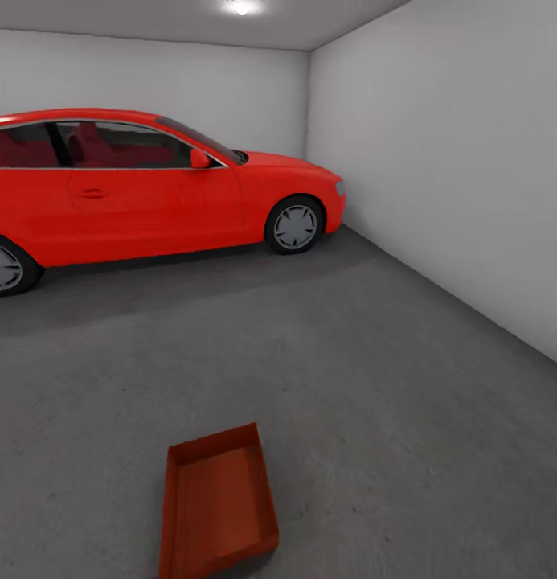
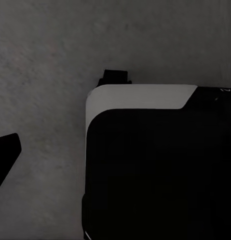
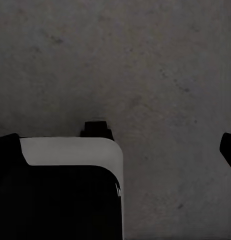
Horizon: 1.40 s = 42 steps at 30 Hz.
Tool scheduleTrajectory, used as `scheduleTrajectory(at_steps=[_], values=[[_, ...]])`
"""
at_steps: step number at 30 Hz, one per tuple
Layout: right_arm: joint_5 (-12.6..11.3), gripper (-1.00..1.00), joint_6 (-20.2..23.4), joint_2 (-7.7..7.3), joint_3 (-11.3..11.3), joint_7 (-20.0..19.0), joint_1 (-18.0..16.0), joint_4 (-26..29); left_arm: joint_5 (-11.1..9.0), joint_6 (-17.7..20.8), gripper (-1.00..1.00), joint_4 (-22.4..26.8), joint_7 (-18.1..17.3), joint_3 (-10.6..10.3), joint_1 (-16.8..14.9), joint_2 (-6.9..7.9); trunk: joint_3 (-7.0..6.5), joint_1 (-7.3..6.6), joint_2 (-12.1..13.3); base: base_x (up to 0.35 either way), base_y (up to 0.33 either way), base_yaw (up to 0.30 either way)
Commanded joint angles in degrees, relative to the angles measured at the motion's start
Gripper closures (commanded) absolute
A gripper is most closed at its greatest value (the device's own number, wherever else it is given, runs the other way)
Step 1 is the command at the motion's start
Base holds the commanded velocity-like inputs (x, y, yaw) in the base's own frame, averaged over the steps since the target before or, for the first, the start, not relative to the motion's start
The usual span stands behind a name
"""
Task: Move the two storage containers from the living room to the garage. In the garage, place one container on the floor and stack the other container on top of it (either order is fine).
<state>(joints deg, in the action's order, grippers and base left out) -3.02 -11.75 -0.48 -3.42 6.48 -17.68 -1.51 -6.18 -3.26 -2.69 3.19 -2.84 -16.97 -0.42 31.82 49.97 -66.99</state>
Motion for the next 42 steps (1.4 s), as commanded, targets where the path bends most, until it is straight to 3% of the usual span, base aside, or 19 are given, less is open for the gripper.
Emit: scheduleTrajectory(at_steps=[1,12,28,42], values=[[-0.32,-1.00,-0.29,0.00,-0.36,0.12,-0.07,-0.16,-0.58,-0.34,-1.00,-0.21,0.06,-0.32,-0.08,0.00,-0.01,-0.03,-0.04,-0.330,0.000,-0.262],[-0.32,-1.00,-0.29,-0.05,-0.36,0.12,-0.07,-0.16,-0.58,-0.34,-1.00,-0.21,0.06,-0.32,-0.08,0.06,-0.61,-0.03,-0.04,-0.317,0.039,-0.262],[-0.32,-1.00,-0.29,-0.05,-0.36,0.12,-0.07,-0.16,-0.58,-0.31,-1.00,-0.21,0.05,-0.32,-0.08,0.06,-1.48,-0.03,-0.04,-0.219,0.240,-0.262],[-0.30,-1.00,-0.22,0.05,-0.41,0.12,-0.07,-0.16,-0.58,-0.31,-1.00,-0.21,0.04,-0.32,-0.08,0.06,-1.64,-0.03,-0.04,-0.147,0.289,-0.069]])
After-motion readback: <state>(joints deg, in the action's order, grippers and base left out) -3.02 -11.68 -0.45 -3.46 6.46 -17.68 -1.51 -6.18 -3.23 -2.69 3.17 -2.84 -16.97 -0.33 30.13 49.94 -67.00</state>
